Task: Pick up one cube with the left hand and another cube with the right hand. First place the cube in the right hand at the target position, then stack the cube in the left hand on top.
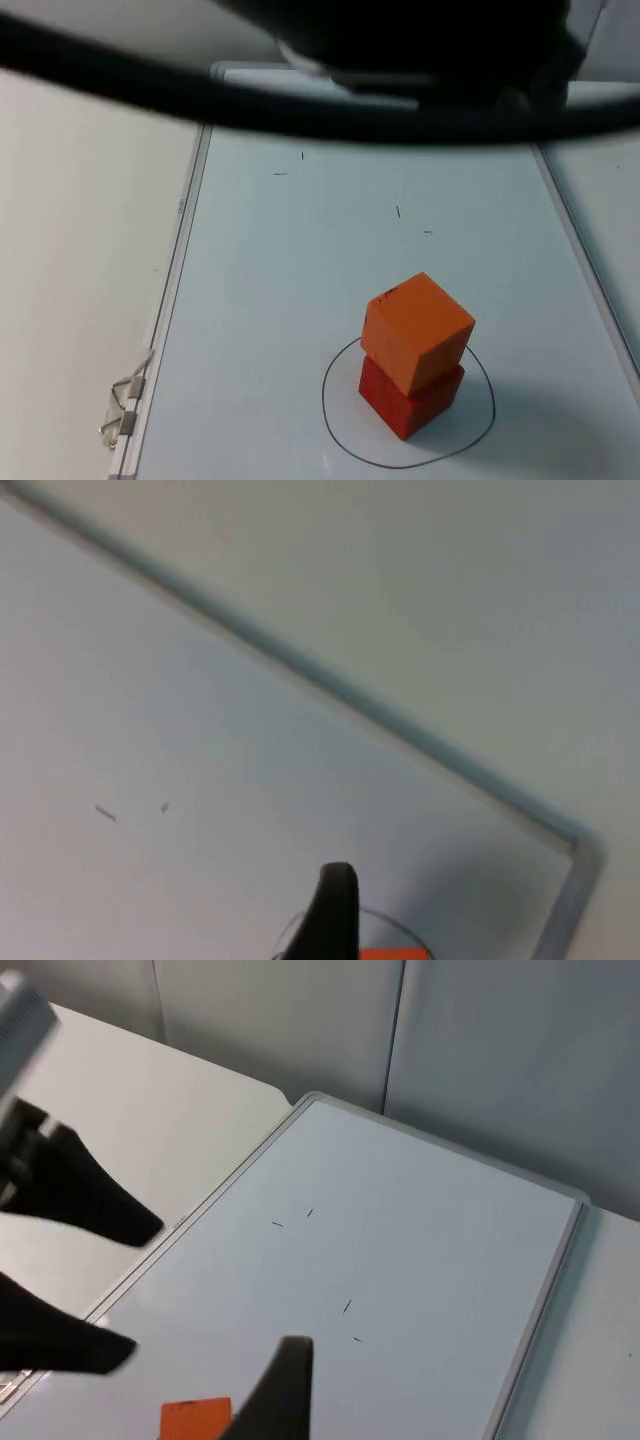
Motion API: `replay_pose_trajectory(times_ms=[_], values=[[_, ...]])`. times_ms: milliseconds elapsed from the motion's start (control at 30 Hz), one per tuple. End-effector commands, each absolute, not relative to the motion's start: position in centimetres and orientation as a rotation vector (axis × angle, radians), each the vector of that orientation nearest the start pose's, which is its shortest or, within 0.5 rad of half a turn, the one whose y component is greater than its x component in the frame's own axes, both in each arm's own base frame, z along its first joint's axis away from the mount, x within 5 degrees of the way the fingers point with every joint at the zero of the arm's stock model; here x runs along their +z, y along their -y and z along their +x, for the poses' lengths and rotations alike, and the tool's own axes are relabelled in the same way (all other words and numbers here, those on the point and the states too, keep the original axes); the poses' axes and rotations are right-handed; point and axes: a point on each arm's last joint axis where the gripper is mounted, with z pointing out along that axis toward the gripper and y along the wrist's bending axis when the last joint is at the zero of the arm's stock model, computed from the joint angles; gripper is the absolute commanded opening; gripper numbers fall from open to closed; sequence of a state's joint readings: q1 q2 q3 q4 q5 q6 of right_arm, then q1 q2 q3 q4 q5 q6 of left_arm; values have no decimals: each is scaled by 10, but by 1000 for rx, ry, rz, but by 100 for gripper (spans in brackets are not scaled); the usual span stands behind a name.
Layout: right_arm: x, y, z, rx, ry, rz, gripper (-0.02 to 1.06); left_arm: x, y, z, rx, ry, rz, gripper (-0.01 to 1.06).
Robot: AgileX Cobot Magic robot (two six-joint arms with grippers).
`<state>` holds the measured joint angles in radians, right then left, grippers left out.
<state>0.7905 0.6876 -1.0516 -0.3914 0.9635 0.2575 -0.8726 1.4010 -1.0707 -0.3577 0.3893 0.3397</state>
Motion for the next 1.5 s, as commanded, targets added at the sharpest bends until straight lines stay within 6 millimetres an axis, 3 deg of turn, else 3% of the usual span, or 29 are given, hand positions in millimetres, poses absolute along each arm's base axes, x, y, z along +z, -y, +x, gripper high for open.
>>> replay_pose_trajectory(times_ms=[0, 33, 67, 200, 233, 367, 400, 500, 567, 733, 867, 1067, 1167, 1467], values=[[425, -50, 89, 186, -1918, -580, 92, 347, 231, 174, -645, -1913, 1025, 77], [425, -50, 89, 182, -1914, -587, 92, 362, 220, 166, -639, -1862, 1024, 77], [425, -50, 89, 182, -1914, -587, 92, 362, 220, 166, -639, -1862, 1024, 77], [426, -48, 87, 189, -1898, -602, 92, 403, 178, 131, -637, -1731, 1026, 76], [426, -48, 87, 189, -1898, -602, 92, 403, 178, 131, -637, -1731, 1026, 76], [422, -44, 80, 220, -1857, -606, 92, 427, 137, 98, -618, -1644, 1028, 76], [422, -44, 80, 220, -1857, -606, 92, 427, 137, 98, -618, -1644, 1028, 76], [401, -39, 72, 245, -1810, -618, 92, 435, 109, 76, -636, -1646, 999, 76], [392, -37, 70, 248, -1815, -620, 92, 436, 103, 71, -640, -1658, 983, 76], [353, -25, 54, 301, -1842, -619, 92, 426, 77, 64, -524, -1837, 919, 76], [335, -16, 41, 349, -1829, -604, 92, 416, 64, 60, -450, -1988, 898, 76], [324, -1, 26, 372, -1833, -579, 92, 400, 54, 51, -460, -2034, 879, 76], [318, 8, 18, 366, -1860, -569, 92, 377, 44, 43, -480, -2066, 832, 76], [314, 20, 3, 403, -1816, -590, 92, 339, 18, 22, -526, -2039, 765, 76]])
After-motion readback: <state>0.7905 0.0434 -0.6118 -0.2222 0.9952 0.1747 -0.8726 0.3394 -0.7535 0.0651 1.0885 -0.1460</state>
